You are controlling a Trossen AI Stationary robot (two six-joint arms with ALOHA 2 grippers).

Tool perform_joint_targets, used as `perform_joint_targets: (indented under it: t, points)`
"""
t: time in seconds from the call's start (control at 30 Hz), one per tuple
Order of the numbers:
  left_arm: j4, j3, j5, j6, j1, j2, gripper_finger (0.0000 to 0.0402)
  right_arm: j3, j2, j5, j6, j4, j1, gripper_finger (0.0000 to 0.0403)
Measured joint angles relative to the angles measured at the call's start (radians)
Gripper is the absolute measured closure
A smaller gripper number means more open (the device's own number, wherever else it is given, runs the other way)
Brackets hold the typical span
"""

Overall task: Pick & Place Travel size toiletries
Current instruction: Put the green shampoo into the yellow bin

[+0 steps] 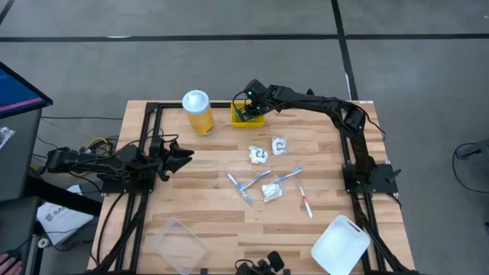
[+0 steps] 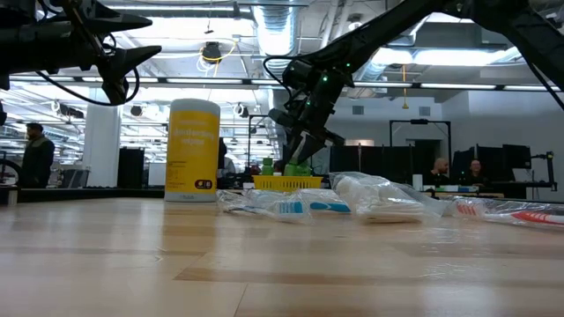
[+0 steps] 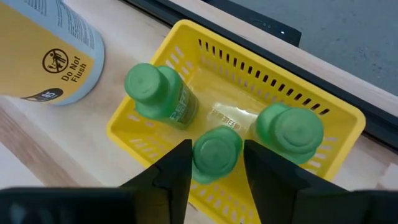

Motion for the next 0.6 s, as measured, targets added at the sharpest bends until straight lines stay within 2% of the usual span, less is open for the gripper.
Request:
perform_joint_targets:
  t: [0.6]
  points:
    - [0.006, 0.0, 0.0, 0.0, 0.0, 0.0, 0.023, 0.002, 0.0, -0.001, -0.037, 0.032, 0.0, 0.019]
